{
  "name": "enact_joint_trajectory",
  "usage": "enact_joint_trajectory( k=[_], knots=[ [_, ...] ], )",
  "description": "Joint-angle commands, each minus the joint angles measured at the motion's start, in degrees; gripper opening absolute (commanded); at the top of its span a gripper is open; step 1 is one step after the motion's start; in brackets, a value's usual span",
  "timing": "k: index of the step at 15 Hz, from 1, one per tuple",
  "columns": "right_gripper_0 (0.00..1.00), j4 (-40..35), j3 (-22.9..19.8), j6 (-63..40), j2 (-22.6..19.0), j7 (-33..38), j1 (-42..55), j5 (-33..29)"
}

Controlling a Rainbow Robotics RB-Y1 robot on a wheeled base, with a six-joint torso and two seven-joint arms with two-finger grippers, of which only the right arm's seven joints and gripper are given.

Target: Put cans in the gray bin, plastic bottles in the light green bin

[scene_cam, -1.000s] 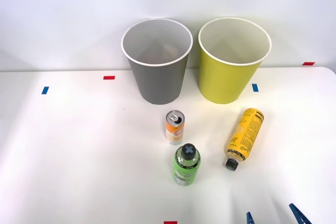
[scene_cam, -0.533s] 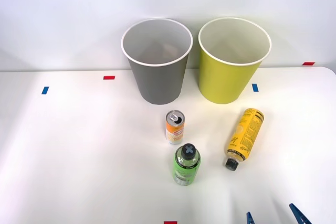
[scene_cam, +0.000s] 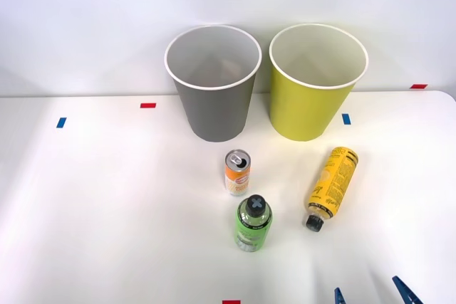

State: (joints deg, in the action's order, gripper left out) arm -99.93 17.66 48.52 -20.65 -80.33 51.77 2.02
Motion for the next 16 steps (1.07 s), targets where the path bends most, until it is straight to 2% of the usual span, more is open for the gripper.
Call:
enact_joint_trajectory(
  k=[1,16],
  knots=[
    [1.0,-0.01,0.0,-0.01,0.0,0.0,0.0,0.0],
    [1.0,-0.01,0.0,-0.01,0.0,0.0,0.0,0.0]
  ],
)
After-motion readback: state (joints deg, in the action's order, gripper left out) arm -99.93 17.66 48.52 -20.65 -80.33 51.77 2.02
